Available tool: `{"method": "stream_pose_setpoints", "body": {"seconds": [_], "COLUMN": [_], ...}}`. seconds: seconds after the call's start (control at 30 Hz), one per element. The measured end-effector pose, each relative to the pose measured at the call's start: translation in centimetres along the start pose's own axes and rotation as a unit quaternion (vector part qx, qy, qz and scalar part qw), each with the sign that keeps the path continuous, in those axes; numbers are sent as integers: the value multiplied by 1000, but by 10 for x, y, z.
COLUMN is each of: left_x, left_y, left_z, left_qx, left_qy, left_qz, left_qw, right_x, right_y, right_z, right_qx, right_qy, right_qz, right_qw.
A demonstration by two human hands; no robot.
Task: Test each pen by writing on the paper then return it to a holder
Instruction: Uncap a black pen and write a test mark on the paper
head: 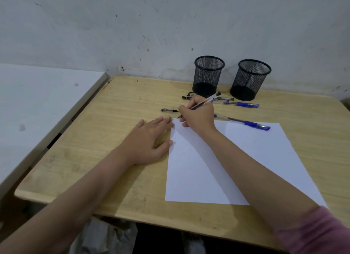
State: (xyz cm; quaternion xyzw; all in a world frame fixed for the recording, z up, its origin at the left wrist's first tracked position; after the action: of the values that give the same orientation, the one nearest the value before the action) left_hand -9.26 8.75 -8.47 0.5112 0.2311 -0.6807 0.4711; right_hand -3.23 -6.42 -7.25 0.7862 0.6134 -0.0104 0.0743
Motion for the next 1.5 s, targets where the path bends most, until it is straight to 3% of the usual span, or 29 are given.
{"method": "stream_pose_setpoints", "body": {"seconds": [0.43, 1.5], "left_x": [-1, -3], "left_y": [1, 2], "left_z": [-1, 0], "left_qx": [-11, -12], "left_qy": [-19, -25], "left_qz": [6, 8], "left_qw": [1000, 1000], "right_x": [13, 6], "right_y": [3, 2], "right_z": [3, 2], "right_qx": [-10, -5], "right_qy": [-25, -19], "right_qz": [-44, -3], "right_qw": [999, 1000]}}
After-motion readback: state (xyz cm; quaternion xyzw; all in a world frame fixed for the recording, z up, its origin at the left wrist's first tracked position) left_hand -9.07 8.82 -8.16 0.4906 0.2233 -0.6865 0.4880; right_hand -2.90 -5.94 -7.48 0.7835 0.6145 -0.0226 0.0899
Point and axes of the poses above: each hand's wrist, its own y-axis towards the middle knuckle, its own x-axis out of the palm, z = x × y, the point moved 8 cm from there along y, towards the middle knuckle, and after that the axes turned 2 degrees about z, right-handed, at the moved point
